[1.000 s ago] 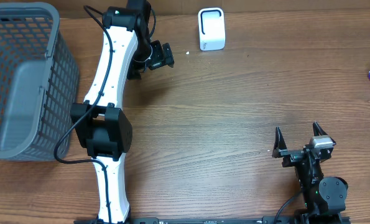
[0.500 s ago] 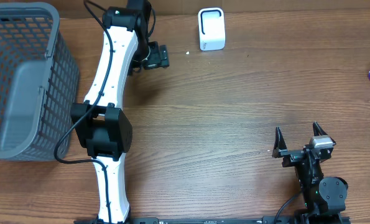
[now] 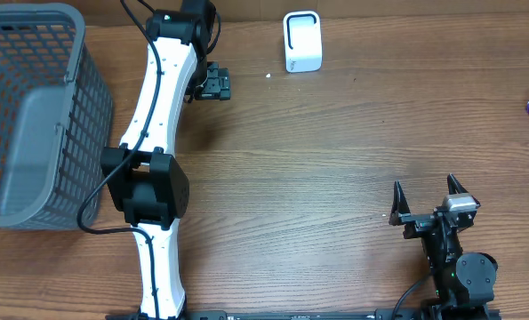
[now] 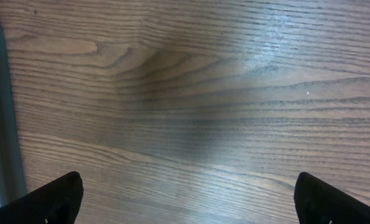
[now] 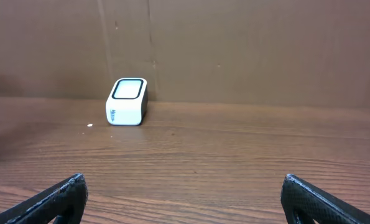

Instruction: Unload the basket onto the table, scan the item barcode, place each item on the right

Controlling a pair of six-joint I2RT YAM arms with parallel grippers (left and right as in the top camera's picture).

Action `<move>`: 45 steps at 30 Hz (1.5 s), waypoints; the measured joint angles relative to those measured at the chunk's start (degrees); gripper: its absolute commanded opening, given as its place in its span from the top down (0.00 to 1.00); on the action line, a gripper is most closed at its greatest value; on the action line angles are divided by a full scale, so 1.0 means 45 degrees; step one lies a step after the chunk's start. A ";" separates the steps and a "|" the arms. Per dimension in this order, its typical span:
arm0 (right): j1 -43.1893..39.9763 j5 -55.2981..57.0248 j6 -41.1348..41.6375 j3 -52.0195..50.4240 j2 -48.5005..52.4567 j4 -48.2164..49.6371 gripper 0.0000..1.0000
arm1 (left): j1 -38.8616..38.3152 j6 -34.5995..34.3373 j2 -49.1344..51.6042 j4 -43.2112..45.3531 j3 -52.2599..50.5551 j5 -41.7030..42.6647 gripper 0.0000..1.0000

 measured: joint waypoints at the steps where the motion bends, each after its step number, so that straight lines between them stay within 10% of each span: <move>1: 0.0000 -0.0005 -0.0005 0.0000 0.0000 0.0000 0.00 | 0.0000 0.0000 -0.0034 0.0107 -0.0019 0.0068 0.00; 16: 0.0000 -0.0005 0.0000 0.0000 0.0000 0.0000 0.00 | -0.1613 0.2458 -0.7577 0.7854 -0.8884 0.0568 0.00; 45: 0.0000 -0.0005 0.0000 0.0000 0.0000 0.0005 0.00 | 0.0787 0.4245 -2.1959 1.2716 -2.2576 0.3235 0.00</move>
